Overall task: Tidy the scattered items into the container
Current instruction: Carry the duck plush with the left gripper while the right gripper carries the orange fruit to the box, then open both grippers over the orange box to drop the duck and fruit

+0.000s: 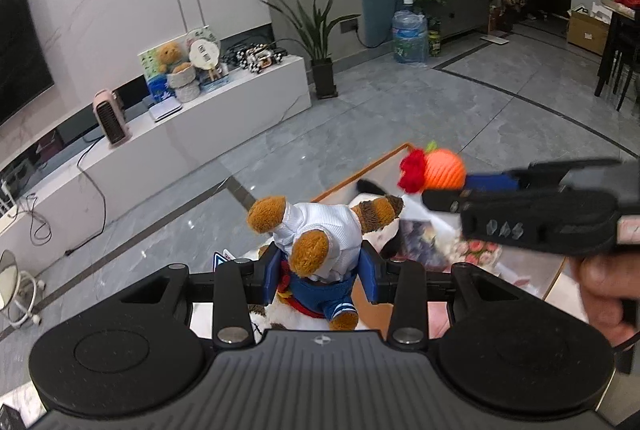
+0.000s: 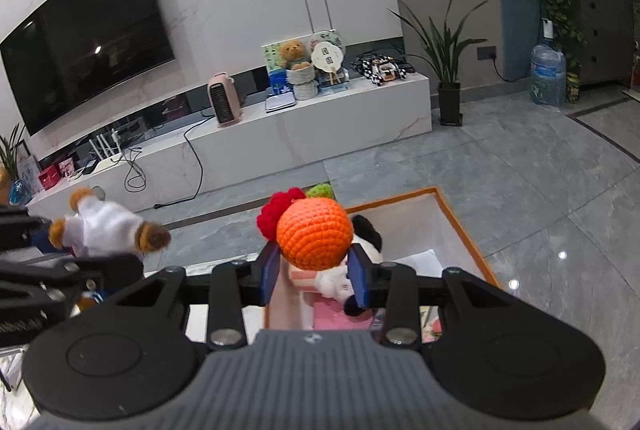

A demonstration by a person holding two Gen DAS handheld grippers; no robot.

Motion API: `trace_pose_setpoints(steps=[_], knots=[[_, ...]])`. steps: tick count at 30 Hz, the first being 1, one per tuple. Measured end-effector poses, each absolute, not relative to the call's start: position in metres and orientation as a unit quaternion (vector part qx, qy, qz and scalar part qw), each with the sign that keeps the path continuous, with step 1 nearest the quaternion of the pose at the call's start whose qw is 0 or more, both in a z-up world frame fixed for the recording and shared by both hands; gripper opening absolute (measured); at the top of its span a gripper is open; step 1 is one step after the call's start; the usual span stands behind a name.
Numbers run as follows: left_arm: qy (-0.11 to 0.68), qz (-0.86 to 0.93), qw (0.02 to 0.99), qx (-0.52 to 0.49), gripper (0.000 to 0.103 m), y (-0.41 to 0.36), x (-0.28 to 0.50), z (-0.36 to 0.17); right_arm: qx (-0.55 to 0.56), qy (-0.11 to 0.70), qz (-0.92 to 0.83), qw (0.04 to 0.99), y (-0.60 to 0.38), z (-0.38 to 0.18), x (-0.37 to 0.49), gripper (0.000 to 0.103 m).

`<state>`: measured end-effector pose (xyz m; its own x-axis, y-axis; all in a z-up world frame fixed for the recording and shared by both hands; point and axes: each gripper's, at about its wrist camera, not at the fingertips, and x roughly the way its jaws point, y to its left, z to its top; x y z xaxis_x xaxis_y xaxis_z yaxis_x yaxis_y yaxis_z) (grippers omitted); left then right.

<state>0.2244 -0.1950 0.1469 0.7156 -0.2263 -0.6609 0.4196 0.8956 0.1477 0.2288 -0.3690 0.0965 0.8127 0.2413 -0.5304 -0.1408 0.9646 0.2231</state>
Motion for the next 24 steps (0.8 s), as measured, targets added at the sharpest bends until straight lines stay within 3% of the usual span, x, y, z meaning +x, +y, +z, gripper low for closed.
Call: trace_pose_setpoints(steps=[24], knots=[[0.337, -0.244, 0.899, 0.14, 0.046, -0.275, 0.279, 0.119, 0.126, 0.326, 0.049, 0.936, -0.422, 0.045, 0.289, 0.04]])
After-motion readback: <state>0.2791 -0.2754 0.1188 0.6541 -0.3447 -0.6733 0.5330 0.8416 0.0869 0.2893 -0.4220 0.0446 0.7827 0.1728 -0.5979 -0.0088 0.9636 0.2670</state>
